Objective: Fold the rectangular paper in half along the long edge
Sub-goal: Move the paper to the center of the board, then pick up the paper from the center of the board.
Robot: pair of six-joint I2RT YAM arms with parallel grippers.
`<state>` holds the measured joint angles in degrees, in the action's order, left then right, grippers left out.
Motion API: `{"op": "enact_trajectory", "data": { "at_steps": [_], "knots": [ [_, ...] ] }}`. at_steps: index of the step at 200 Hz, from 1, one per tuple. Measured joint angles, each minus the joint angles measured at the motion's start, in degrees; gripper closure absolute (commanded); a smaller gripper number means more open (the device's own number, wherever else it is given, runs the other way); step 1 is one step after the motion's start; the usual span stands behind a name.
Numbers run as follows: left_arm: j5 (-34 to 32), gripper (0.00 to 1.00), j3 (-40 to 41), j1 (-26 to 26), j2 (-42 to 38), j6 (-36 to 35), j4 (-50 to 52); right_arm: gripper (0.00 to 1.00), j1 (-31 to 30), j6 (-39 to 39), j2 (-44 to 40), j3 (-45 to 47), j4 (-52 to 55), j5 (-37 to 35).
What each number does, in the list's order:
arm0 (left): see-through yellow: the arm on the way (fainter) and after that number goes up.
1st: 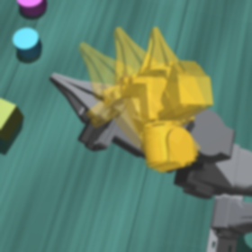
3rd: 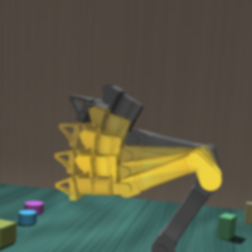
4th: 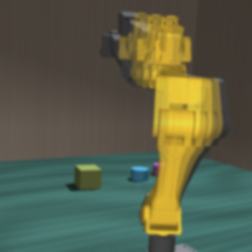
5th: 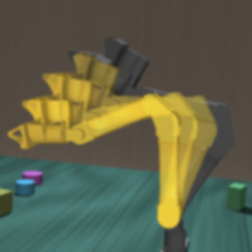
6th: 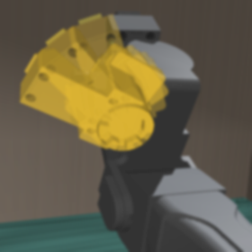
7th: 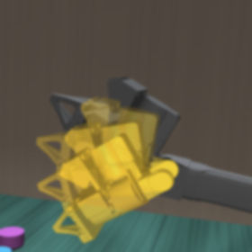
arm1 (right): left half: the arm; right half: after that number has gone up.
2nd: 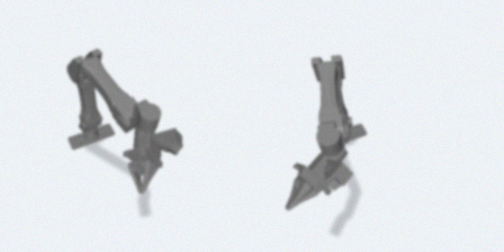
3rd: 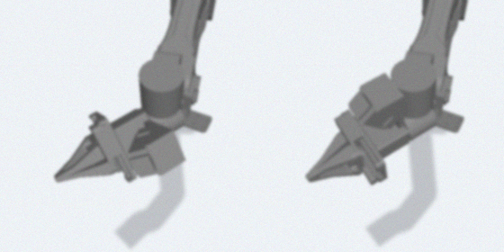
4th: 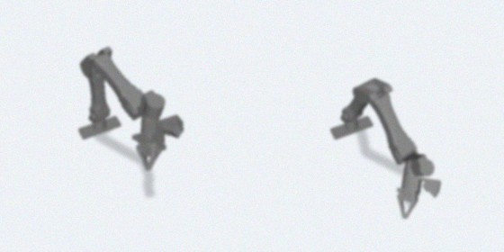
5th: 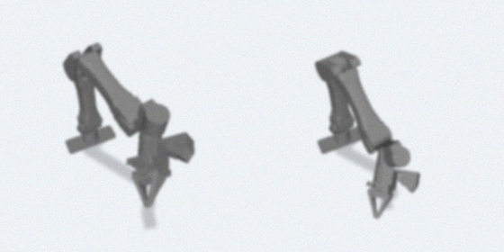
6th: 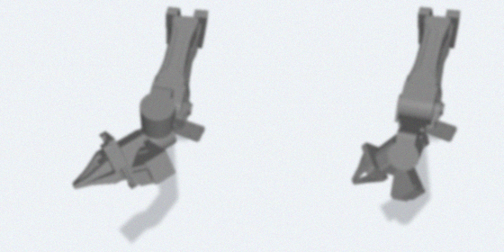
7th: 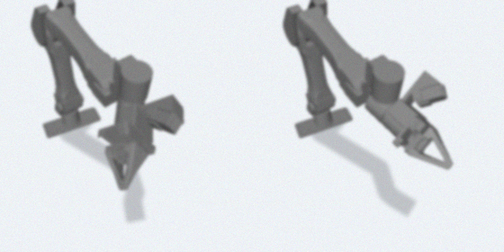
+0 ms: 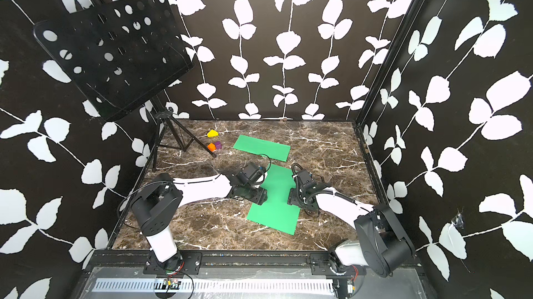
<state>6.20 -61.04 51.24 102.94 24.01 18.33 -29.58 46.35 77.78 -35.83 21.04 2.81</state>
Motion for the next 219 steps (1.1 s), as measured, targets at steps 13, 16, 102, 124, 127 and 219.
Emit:
{"op": "enact_trajectory", "data": {
  "at_steps": [13,16,102,124,127,219],
  "knots": [
    [-0.3,0.59,-0.1,0.0,0.5,-0.1,0.4,0.23,0.0,0.1,0.3,0.0,-1.5,0.8],
    [-0.3,0.60,-0.1,0.0,0.5,-0.2,0.5,0.23,0.0,0.2,0.4,0.0,-2.0,1.0],
    [-1.2,0.65,-0.4,0.0,1.1,-0.1,0.6,0.22,0.0,2.8,6.4,0.3,-21.9,13.1],
    [-1.4,0.65,-0.5,0.0,1.2,0.0,0.6,0.22,0.0,3.1,6.3,1.6,-25.7,16.8],
    [-1.4,0.65,-0.5,0.0,1.2,0.0,0.6,0.22,0.0,3.1,6.2,1.8,-26.1,17.2],
    [-1.6,0.66,-0.8,0.0,1.7,0.9,-0.7,0.17,0.0,-0.9,1.4,3.5,-27.5,21.4]
  ]
}}
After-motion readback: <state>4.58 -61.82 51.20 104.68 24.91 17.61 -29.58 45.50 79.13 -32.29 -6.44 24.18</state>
